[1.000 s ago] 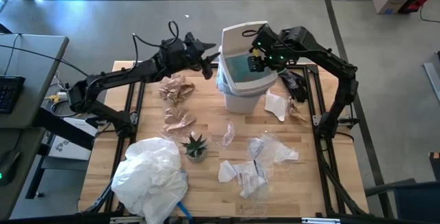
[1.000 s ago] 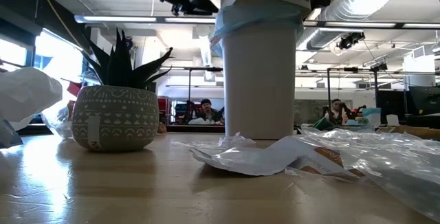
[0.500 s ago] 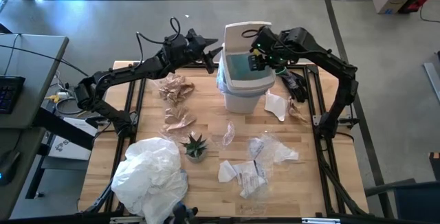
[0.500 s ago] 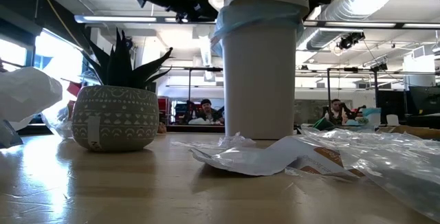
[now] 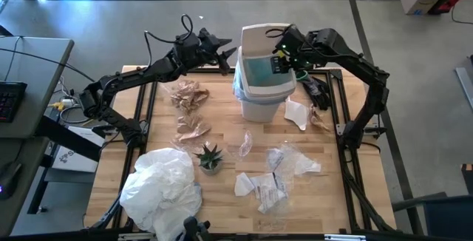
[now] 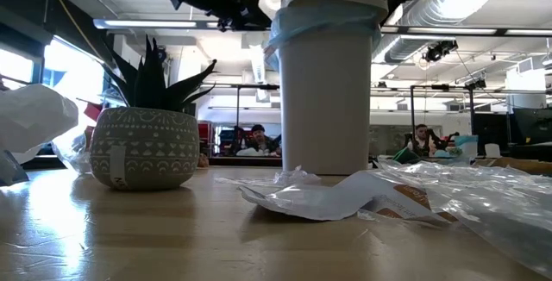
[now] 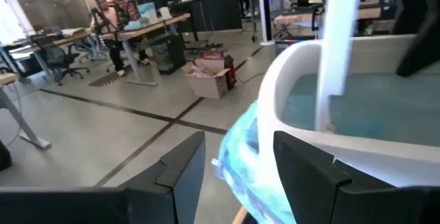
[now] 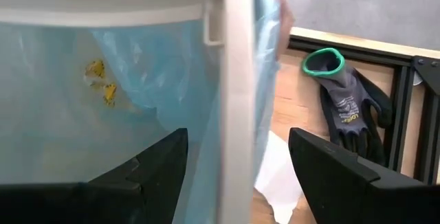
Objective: Place trash/remove bag and relplace
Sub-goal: Adjust the trash bin
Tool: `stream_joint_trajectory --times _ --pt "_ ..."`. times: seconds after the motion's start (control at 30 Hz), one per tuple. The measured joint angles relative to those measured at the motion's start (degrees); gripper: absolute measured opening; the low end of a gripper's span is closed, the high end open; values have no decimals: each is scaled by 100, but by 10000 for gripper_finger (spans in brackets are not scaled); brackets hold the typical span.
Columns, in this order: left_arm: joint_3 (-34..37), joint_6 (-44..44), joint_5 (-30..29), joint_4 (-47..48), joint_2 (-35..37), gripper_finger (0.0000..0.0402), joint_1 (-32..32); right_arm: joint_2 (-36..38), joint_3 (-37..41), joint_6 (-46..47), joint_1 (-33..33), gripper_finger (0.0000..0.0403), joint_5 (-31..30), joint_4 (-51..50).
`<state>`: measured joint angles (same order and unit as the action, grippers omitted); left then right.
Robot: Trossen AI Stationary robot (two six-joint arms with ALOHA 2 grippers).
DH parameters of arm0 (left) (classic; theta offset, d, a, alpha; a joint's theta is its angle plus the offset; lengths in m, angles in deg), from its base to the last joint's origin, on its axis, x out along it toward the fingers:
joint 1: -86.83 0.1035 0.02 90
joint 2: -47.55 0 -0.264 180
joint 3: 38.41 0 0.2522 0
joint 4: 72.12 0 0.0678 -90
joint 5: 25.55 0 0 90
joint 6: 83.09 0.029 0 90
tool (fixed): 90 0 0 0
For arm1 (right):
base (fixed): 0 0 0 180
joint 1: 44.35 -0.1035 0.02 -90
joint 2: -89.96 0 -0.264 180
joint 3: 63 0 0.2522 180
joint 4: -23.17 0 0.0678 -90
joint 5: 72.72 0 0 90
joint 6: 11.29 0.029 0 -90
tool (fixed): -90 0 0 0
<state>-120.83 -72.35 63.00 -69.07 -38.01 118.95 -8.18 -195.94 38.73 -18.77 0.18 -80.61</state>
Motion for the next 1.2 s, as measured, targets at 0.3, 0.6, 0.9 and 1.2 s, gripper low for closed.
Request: stream_joint_trajectory --times 0.3,0.6,0.9,1.2 --pt "-2 31 26 115 2 158 -77 442 0 -204 79 240 -82 0" --pt "-4 35 -39 436 246 158 -79 871 0 -206 -448 240 340 0" --pt "-7 31 -57 1027 496 158 -107 956 0 291 -2264 191 4 0" --pt "-7 -15 111 950 485 158 -214 626 0 662 -3436 27 -733 -2"
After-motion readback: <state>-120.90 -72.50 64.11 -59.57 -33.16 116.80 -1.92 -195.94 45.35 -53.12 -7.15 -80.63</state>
